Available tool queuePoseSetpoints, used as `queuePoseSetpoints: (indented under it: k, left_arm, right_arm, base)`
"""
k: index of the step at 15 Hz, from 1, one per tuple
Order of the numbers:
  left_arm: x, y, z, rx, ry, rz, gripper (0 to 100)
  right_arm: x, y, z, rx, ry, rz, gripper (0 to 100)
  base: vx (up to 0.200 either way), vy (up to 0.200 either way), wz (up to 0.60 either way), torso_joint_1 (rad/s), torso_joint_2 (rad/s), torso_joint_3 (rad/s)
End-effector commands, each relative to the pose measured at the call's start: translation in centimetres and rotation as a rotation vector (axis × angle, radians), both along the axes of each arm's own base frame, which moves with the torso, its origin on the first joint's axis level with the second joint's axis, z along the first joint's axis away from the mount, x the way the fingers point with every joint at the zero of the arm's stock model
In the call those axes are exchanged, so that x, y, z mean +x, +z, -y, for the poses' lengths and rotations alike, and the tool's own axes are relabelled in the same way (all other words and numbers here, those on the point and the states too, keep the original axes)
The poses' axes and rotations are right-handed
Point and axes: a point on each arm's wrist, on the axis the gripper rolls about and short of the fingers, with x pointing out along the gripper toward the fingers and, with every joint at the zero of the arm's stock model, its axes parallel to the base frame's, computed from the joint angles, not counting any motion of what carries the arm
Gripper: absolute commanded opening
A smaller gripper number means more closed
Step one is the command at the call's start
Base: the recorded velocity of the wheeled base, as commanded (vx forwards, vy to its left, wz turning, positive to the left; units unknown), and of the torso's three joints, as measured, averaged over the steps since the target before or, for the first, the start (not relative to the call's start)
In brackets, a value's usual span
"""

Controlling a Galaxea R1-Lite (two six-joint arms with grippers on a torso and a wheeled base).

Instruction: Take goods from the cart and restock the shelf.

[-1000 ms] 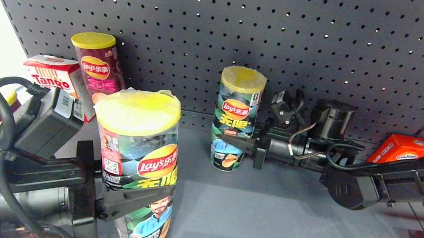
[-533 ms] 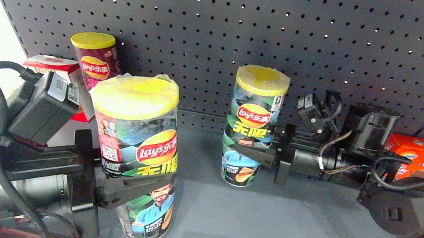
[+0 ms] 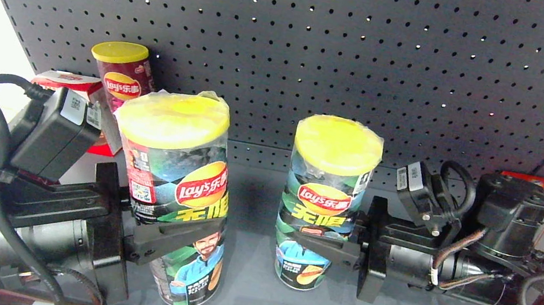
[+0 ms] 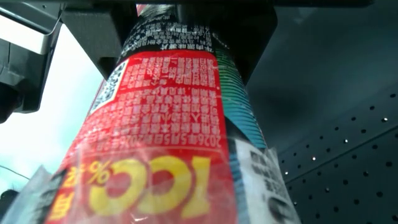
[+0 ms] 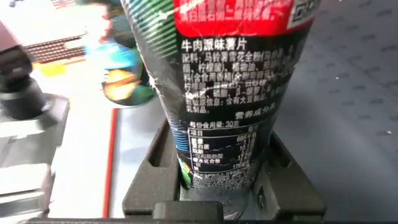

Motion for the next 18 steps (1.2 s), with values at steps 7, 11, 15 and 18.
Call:
queuePoseSetpoints:
  k: [7, 11, 15, 18]
  left_arm:
    - [0.2, 0.0, -0.3, 0.001, 0.015, -0.002, 0]
    - [0.3, -0.1, -0.2, 0.003, 0.015, -0.004, 0]
    - [0.3, -0.1, -0.1, 0.003, 0.015, -0.004, 0]
    - [0.3, 0.0, -0.1, 0.002, 0.015, -0.003, 0]
  right_arm:
    - [-2.8, -0.6, 0.3, -0.012, -0.012, -0.005, 0]
    - [-3.8, -2.0, 0.0, -0.020, -0.037, -0.012, 0]
    - [-3.2, -3.4, -0.5, -0.032, -0.049, -0.025, 0]
    - [-2.8, -4.0, -0.6, -0.043, -0.055, -0.039, 0]
  base:
    - [0.000, 0.000, 0.00, 0.000, 0.00, 0.000]
    - [0.000, 0.000, 0.00, 0.000, 0.00, 0.000]
    - [0.000, 0.000, 0.00, 0.000, 0.00, 0.000]
    - [0.000, 0.000, 0.00, 0.000, 0.00, 0.000]
